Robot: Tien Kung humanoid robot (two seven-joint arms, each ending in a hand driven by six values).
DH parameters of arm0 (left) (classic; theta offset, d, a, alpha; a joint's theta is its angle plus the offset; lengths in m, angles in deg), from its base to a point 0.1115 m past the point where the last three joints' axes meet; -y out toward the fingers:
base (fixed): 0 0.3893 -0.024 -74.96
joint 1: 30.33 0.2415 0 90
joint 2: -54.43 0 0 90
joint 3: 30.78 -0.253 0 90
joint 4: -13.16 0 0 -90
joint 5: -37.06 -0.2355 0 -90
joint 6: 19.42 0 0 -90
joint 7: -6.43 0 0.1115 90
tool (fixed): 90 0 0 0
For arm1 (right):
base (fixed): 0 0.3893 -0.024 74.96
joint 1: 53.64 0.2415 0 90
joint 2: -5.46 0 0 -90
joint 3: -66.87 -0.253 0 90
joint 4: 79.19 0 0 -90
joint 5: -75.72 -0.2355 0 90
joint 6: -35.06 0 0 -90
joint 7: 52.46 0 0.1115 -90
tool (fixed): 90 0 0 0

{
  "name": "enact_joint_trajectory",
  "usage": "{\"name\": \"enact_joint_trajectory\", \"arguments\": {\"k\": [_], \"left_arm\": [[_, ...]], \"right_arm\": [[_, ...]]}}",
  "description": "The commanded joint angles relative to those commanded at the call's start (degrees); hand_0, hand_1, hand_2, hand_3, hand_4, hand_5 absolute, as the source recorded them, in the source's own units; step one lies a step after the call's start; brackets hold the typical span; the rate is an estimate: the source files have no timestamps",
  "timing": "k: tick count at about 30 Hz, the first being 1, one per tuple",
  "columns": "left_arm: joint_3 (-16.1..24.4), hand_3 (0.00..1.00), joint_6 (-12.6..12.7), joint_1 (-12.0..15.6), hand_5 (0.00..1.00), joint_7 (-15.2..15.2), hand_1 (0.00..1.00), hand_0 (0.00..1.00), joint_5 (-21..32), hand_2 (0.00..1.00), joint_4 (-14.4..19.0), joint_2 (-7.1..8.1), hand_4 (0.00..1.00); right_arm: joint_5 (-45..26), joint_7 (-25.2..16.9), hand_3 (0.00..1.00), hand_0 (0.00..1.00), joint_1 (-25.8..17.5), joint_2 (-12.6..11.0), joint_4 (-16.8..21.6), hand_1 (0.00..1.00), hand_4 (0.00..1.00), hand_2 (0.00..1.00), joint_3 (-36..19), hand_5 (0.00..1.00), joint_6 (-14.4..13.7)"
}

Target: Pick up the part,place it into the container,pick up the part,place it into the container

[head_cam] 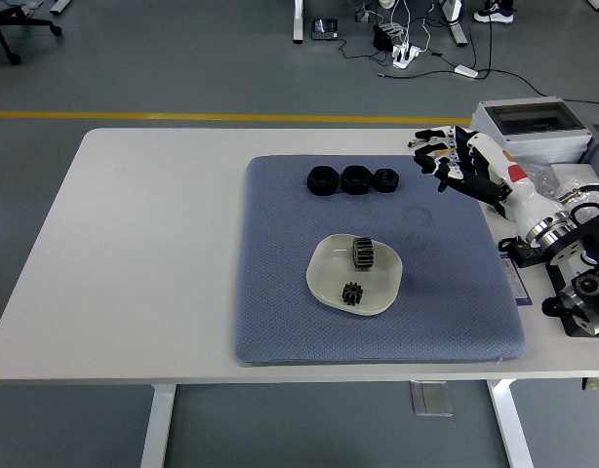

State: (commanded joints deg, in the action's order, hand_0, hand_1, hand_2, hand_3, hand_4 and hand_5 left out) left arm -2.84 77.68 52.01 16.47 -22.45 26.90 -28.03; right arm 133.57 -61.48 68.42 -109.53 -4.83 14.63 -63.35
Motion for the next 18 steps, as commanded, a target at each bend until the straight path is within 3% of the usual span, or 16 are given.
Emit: {"name": "enact_joint_trajectory", "arguments": {"k": [5,6,8,18], "left_arm": [[0.0,0.643,0.1,0.0,0.663,0.0,0.697,0.691,0.0,0.735,0.0,-0.09,0.667],[0.0,0.644,0.1,0.0,0.663,0.0,0.697,0.691,0.0,0.735,0.0,-0.10,0.666],[0.0,0.644,0.1,0.0,0.663,0.1,0.697,0.691,0.0,0.735,0.0,-0.11,0.666],[-0.1,0.643,0.0,-0.1,0.662,0.0,0.697,0.691,0.1,0.734,0.0,-0.13,0.667]], "right_arm": [[-12.3,-0.2,0.887,0.886,-2.4,-0.6,0.3,0.833,0.998,0.869,-1.3,0.847,0.4],[-14.5,-0.2,0.909,0.962,-2.8,-0.7,0.3,0.887,0.998,0.903,-1.4,0.874,0.5],[-18.4,-0.4,0.909,0.962,-3.6,-0.6,0.1,0.887,0.998,0.903,-1.6,0.874,0.4],[-17.2,-1.3,0.932,0.983,-8.9,0.9,0.7,0.902,0.998,0.916,-4.1,0.915,-2.2]]}}
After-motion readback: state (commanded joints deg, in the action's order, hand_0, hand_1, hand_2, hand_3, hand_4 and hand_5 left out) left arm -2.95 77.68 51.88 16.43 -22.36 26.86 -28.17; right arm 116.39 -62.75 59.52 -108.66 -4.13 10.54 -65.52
